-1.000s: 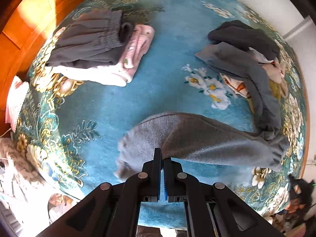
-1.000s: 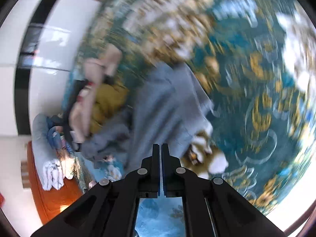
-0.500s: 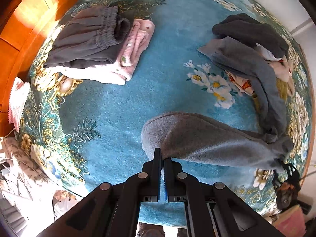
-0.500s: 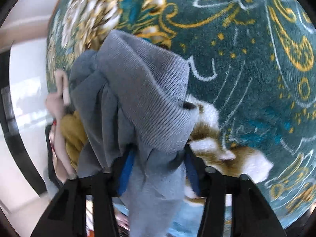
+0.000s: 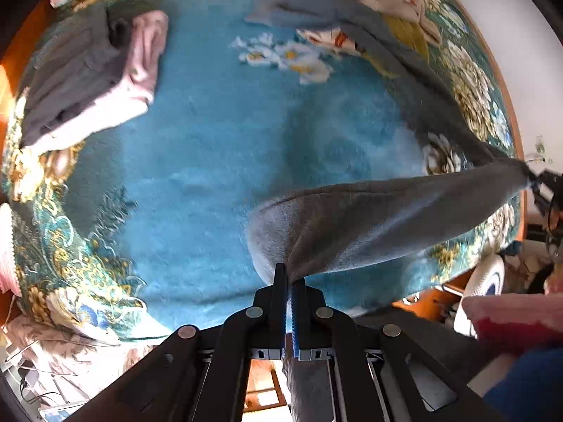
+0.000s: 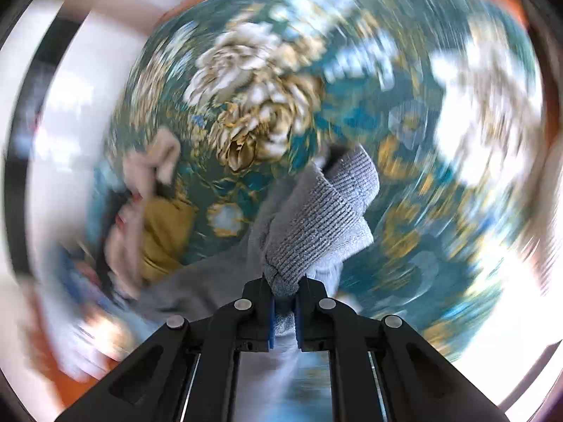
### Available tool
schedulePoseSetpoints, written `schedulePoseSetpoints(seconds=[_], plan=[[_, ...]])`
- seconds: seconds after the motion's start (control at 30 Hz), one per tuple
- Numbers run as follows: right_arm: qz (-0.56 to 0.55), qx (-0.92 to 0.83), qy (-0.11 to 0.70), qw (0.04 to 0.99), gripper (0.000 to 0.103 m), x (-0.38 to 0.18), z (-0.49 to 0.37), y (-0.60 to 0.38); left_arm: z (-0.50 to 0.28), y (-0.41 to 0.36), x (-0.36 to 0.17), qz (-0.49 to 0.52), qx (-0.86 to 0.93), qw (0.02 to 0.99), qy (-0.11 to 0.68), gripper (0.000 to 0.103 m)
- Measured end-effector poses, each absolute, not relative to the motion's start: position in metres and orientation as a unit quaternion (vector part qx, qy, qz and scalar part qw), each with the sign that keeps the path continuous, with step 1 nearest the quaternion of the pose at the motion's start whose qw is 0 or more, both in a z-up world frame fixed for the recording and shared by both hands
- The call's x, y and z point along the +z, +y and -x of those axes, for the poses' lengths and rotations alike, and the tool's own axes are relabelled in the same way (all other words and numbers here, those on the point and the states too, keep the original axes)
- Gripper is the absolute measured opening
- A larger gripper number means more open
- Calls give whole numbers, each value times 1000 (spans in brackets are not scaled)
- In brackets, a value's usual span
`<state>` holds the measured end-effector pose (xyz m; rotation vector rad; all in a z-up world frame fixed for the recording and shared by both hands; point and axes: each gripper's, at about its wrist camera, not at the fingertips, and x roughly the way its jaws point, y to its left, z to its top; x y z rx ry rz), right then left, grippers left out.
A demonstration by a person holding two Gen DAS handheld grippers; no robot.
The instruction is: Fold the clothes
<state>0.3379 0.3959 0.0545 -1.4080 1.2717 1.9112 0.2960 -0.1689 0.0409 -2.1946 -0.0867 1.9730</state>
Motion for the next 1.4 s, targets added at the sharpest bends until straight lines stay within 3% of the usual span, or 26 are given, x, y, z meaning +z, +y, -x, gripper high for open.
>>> schedulePoseSetpoints(seconds=[0.07,0.27,0.33,0.4,0.43,0.5,0.57,0.7,0.87,1.0,1.2,1.27,1.3,1.4], plan=[[521,706,429,218,8,73,-336,400,-304,-165,38,745,656,116,-18,3],[601,651,419,200,10,-10,-236,367,-255,-170,18,750,656,60,-52,5],[610,647,421,181,19,-27,-211,354,-239,-171,12,751,656,41,-64,6],[608,653,428,145,35,-30,-195,345,-222,-173,5,751,655,23,-75,7],[606,654,432,133,40,-31,-193,344,-214,-173,1,752,655,14,-81,10],[597,651,446,140,44,-33,-213,355,-198,-175,-5,752,653,-5,-92,36],[589,648,460,146,44,-35,-233,366,-181,-176,-12,751,652,-24,-103,51],[571,642,488,158,45,-39,-272,388,-186,-193,-20,748,643,-78,-143,53],[551,628,524,165,45,-48,-314,406,-237,-228,-28,738,615,-168,-222,53],[534,651,521,140,45,-48,-300,386,-286,-259,-37,723,564,-240,-319,53],[581,635,482,163,45,-67,-261,367,-330,-280,-39,706,539,-276,-367,54],[596,635,460,172,28,-67,-255,363,-339,-283,-41,704,541,-273,-371,58],[604,638,445,172,11,-65,-254,360,-345,-283,-43,703,541,-272,-373,59],[610,654,417,164,9,-47,-255,358,-362,-285,-53,699,537,-268,-388,60]])
